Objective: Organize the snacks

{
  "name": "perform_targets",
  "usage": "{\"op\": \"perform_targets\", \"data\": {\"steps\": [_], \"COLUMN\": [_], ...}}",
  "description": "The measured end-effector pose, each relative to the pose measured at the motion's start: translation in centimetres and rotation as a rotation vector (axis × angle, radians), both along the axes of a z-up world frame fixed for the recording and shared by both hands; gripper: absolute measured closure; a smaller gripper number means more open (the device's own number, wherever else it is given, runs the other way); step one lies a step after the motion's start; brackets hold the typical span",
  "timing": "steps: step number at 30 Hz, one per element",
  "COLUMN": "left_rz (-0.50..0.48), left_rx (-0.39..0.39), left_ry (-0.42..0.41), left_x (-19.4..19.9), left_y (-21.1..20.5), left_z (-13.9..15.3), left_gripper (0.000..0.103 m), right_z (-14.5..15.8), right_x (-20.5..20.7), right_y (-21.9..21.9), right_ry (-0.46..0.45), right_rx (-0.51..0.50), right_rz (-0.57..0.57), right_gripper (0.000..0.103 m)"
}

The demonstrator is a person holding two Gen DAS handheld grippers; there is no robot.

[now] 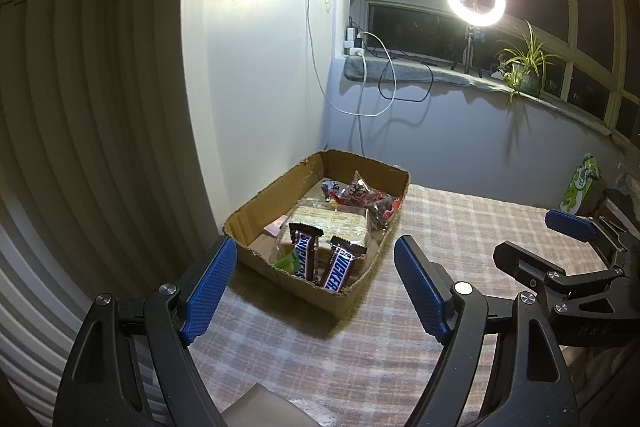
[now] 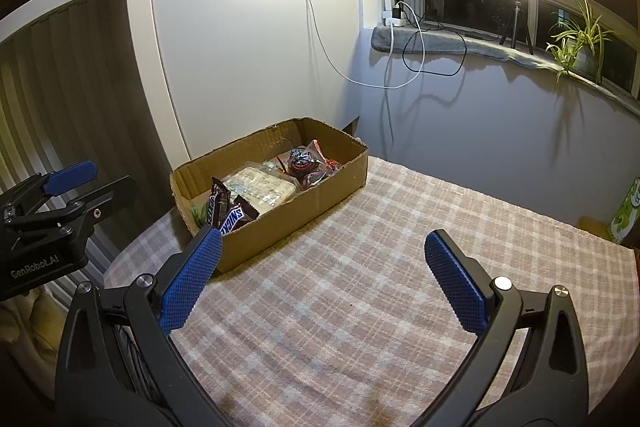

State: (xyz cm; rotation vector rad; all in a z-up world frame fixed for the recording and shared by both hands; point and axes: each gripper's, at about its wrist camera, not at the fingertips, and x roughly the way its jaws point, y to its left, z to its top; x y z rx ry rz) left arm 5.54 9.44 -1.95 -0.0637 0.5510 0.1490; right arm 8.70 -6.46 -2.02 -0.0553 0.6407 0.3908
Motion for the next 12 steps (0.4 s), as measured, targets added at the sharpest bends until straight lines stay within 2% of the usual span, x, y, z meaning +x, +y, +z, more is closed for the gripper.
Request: {"op": "perform_targets", "data": {"steps": [12], "left_rz": [-0.010], "left_rx": [0.013], "left_ry": [-0.001], "left_x": [0.02], "left_y": [-0.65], "left_z": [-0.02], "left_gripper": [0.022], "right_z": [-0.38], "right_x": [0.03], "right_y": [-0.51], "right_ry": [0.007], "right_rx": [0.010], "right_rz": [-0.007], "right_gripper": [0.000]}}
